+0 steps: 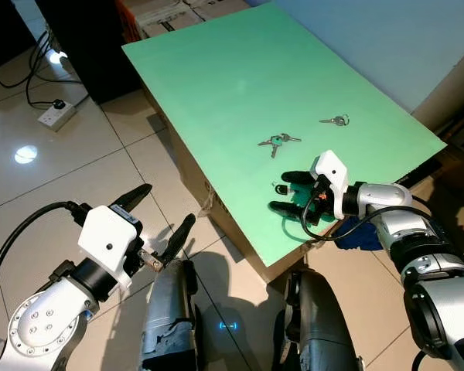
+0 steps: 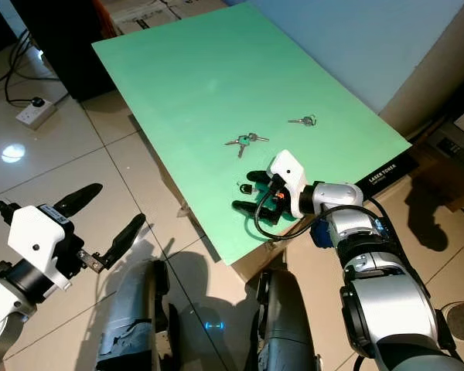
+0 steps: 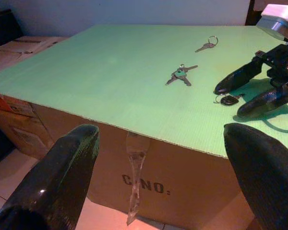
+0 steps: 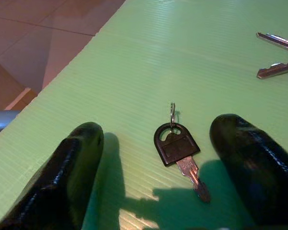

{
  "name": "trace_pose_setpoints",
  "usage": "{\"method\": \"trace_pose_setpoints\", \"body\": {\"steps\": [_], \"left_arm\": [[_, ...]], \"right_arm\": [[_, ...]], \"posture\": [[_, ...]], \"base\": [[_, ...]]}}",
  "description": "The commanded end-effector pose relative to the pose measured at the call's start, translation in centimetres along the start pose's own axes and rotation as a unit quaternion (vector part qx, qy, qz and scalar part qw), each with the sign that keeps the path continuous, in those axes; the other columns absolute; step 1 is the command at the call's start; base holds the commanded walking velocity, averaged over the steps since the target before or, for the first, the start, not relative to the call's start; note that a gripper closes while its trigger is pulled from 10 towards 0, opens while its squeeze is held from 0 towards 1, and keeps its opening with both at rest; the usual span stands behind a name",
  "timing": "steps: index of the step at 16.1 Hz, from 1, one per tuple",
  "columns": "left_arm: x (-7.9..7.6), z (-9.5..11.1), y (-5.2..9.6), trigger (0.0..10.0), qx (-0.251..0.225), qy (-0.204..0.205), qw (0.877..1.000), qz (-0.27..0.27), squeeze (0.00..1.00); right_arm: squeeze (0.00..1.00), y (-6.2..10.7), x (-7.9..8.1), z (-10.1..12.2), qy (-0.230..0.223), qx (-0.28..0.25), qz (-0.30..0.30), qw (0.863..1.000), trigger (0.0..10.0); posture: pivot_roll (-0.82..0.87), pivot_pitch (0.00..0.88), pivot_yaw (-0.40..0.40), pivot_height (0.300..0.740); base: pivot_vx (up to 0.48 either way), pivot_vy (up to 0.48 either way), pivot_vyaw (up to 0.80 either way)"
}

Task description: Hang keys on a hook

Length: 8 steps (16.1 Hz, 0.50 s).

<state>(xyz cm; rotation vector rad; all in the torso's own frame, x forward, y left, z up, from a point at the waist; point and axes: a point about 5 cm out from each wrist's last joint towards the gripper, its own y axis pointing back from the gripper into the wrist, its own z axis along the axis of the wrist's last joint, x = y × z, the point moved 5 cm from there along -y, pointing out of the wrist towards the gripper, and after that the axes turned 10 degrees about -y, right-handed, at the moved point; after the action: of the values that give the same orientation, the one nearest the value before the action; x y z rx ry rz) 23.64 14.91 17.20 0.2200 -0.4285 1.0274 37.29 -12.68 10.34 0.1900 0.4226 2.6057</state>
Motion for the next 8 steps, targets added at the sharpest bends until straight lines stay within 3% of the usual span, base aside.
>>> {"method": "trace_pose_setpoints", "body": {"steps": [1, 2, 8], "left_arm": [[-0.3, 0.5, 0.2, 10.0, -0.006, -0.003, 1.000, -0.006, 0.00], [-0.2, 0.6, 0.2, 10.0, -0.007, -0.002, 1.000, -0.007, 0.00], [-0.5, 0.6, -0.1, 10.0, -0.010, 0.000, 1.000, -0.011, 0.00]], "right_arm": [[0.00, 0.6, 0.2, -1.9, -0.017, 0.033, 0.005, 0.999, 0.6], [0.00, 0.7, 0.2, -2.0, -0.018, 0.034, 0.006, 0.999, 0.0], [0.00, 1.7, 0.0, -2.1, -0.016, 0.045, 0.017, 0.999, 0.0]], "posture": [[0.22, 0.252, -0.011, 0.601], [0.22, 0.251, -0.010, 0.601], [0.20, 0.238, -0.012, 0.601]], "base": [[0.000, 0.000, 0.00], [0.000, 0.000, 0.00], [0.000, 0.000, 0.00]]}}
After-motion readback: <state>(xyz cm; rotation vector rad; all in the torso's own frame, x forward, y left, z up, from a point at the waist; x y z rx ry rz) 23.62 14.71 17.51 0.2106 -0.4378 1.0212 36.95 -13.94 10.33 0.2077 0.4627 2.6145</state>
